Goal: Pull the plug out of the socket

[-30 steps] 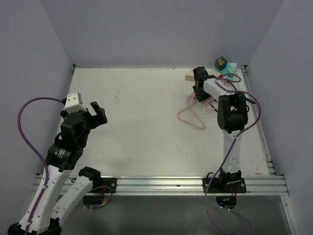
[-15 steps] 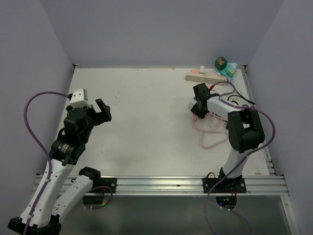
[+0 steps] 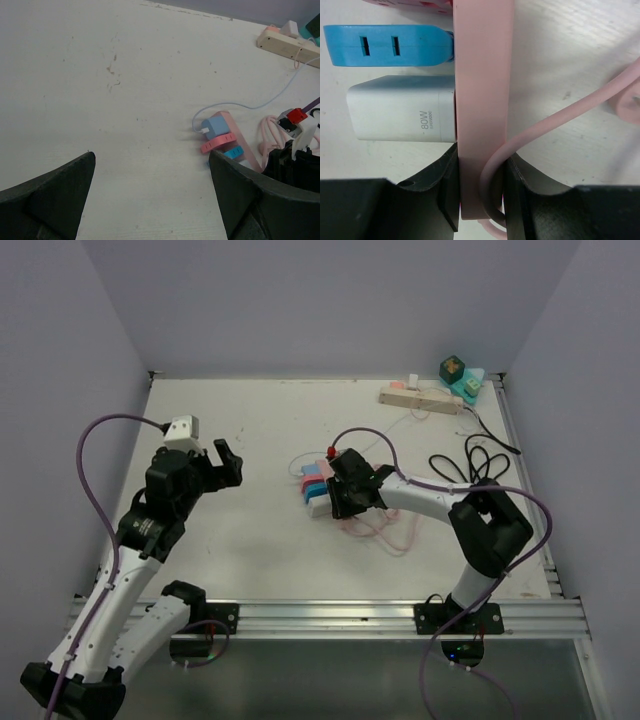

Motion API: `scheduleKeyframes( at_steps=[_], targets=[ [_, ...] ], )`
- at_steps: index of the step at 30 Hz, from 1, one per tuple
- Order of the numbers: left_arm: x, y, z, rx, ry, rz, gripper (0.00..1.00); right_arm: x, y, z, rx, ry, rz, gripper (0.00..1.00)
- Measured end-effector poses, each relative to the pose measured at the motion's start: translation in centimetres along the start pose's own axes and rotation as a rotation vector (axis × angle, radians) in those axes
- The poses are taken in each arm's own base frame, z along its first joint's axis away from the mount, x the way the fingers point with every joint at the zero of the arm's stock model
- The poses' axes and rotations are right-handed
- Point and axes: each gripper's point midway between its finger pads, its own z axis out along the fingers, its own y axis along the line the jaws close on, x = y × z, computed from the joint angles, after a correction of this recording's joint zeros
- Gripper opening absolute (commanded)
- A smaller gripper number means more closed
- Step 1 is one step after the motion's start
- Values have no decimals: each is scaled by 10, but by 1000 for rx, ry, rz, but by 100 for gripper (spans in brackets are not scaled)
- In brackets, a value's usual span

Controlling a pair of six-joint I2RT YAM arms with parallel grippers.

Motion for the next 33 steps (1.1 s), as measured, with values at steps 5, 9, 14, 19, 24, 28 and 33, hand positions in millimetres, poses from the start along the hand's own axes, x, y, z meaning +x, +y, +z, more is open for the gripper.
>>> scheduleKeyframes(
  at_steps=[5,9,14,19,24,28,33],
  targets=[
    [19,-5,9,32,62,-4,99,11,14,1,-36,9,-86,12],
    [37,-9,13,58,121,-31,100,14,13,3,-54,-2,-90,42],
    [63,-19,17,114,200,-94,100,19,10,-2,-58,-10,-90,48],
    [109,-32,26,184,331,-207,99,17,12,-3,-74,-25,-89,48],
    [158,-40,32,204,487,-320,100,29,12,1,-100,-14,-81,48],
    [169,-53,37,230,533,-362,100,32,14,3,-128,-29,-71,15],
    [181,-71,46,260,575,-395,100,31,17,3,-156,-52,-37,0]
  ],
)
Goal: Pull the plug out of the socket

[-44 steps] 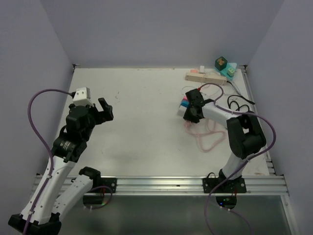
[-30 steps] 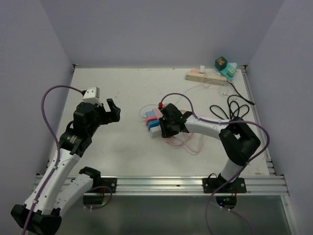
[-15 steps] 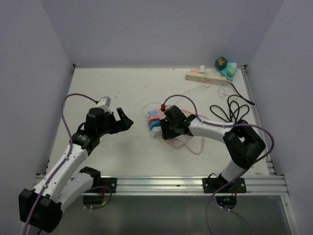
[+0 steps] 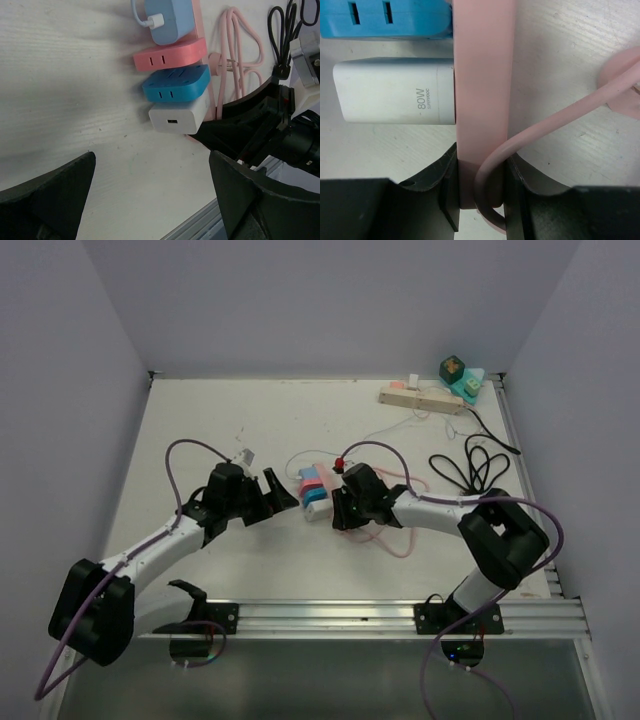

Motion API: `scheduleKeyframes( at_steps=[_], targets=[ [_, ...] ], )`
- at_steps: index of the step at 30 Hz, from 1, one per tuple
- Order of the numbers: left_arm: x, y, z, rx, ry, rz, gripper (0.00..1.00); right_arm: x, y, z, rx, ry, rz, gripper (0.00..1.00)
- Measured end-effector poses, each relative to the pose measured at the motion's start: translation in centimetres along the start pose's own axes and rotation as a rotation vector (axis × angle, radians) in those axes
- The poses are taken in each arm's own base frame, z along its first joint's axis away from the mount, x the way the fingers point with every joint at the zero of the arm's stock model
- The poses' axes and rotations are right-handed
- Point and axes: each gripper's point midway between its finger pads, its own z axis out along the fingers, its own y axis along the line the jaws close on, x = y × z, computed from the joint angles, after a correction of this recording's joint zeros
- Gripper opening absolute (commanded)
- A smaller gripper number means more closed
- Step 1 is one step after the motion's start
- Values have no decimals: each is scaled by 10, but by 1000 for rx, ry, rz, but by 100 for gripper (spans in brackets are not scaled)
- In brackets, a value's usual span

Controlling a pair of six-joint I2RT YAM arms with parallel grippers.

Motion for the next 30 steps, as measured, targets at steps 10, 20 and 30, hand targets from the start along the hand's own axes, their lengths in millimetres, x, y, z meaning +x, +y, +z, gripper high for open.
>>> scheduleKeyframes(
  at_steps=[10,20,30],
  targets=[
    [18,-16,35,13,64,-60,99,1,2,-6,-7,-36,91,0],
    [23,-28,61,29,95,-110,97,-14,23,-6,-100,-81,205,0],
    [16,-37,66,57,76,-118,82,-16,40,-7,-195,-88,256,0]
  ],
)
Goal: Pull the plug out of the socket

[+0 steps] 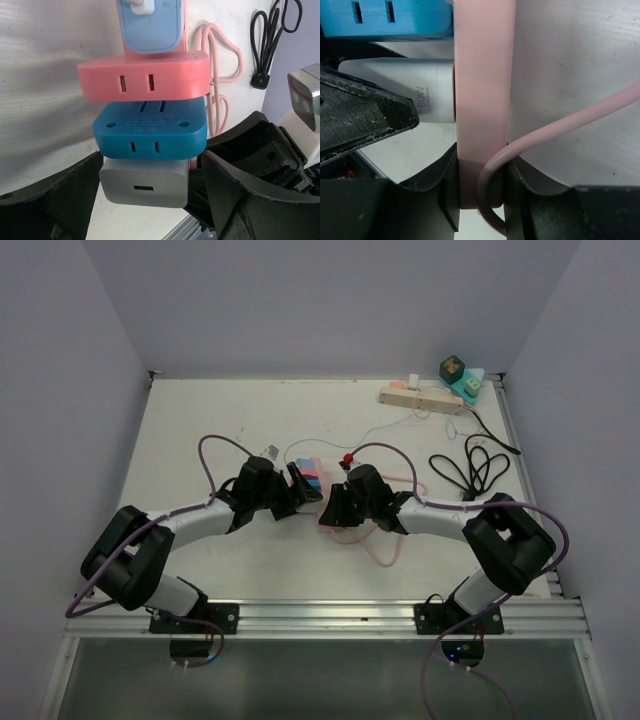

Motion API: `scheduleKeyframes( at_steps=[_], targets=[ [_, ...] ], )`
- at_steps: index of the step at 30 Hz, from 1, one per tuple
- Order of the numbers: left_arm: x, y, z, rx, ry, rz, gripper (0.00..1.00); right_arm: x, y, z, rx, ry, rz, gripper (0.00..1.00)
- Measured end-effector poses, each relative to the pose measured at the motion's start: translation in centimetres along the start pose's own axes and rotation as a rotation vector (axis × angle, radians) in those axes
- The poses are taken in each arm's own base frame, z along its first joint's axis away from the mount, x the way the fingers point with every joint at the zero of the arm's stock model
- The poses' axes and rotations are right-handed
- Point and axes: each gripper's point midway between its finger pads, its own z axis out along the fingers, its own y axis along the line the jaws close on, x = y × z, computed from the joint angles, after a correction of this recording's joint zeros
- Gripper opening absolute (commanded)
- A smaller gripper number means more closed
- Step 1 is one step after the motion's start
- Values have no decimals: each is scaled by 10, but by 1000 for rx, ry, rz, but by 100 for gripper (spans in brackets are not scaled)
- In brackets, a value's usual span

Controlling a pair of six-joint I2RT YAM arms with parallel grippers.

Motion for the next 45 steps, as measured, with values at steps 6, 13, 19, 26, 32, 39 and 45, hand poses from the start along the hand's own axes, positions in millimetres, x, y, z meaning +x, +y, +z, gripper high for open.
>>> scheduleKeyframes(
  at_steps=[6,13,19,26,32,39,45],
  targets=[
    [-3,-2,1,3,-13,-5,60,-2,3,0,-14,-7,11,0],
    [-5,-3,0,5,-27,-18,0,-3,3,1,-10,-11,17,0],
    [-9,-5,-8,1,-52,-20,0,-6,4,2,-45,-45,16,0],
    [-18,-28,-30,73,-105,-29,0,-22,17,-17,-136,-114,28,0],
    [-31,-51,-55,140,-161,-35,0,-42,-14,-24,-16,-184,79,0],
    [-48,-73,-75,172,-200,-36,0,-46,-54,-29,141,-200,110,0],
    [-91,-49,-87,82,-312,19,0,-54,-48,-48,142,-213,66,0]
  ],
)
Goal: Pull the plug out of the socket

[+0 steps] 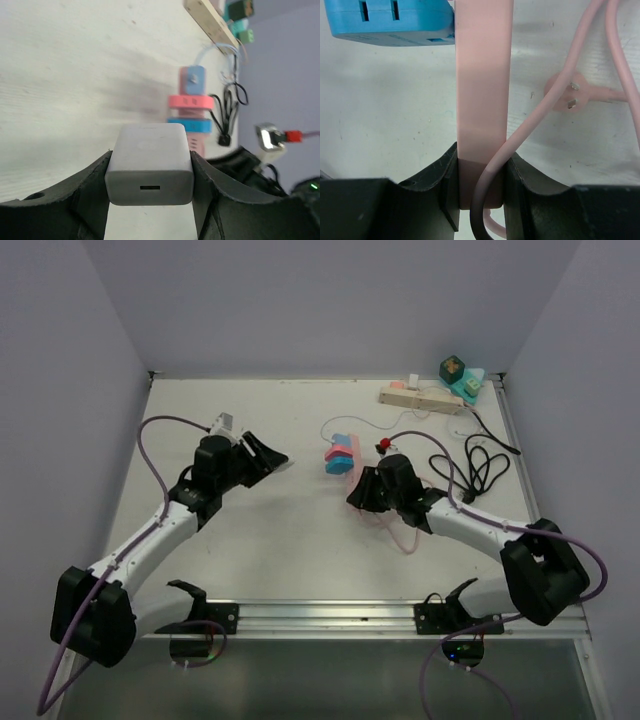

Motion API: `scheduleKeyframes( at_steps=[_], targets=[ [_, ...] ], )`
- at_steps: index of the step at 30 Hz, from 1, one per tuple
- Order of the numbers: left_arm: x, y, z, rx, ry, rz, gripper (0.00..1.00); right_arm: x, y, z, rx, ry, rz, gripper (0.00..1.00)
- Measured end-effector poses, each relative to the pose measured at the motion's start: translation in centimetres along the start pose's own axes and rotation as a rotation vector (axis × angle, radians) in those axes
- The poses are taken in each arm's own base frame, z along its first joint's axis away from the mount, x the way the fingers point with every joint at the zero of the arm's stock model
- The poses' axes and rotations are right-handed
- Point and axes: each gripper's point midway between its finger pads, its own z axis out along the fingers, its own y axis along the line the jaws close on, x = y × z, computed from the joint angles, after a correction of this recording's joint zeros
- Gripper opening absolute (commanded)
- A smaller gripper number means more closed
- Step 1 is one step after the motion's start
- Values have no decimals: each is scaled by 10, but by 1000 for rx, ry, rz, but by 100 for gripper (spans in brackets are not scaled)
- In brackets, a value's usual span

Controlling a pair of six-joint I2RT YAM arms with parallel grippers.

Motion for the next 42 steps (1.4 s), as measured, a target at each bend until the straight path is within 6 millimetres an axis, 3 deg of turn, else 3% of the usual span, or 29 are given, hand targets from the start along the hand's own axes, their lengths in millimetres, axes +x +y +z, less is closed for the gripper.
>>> scheduleKeyframes(
  at_steps=[4,8,16,21,27,36,39,42],
  targets=[
    [-39,48,5,-164,-125,93,0,-20,10,-15,-15,-34,-51,0],
    [-64,91,22,-332,-182,189,0,-31,18,-27,-32,-53,-101,0],
    [-118,144,81,-523,-245,296,1,-21,14,-33,-24,7,-156,0],
    [-145,164,112,-590,-293,346,19,-14,13,-36,-25,47,-177,0],
    [-143,188,126,-649,-285,370,41,-15,16,-37,-39,52,-194,0],
    [-129,203,118,-660,-291,363,81,-12,17,-37,-48,66,-200,0],
    [-117,214,110,-684,-265,361,90,-12,17,-37,-49,67,-202,0],
    [-114,208,101,-675,-266,342,93,-12,17,-37,-49,67,-203,0]
  ],
)
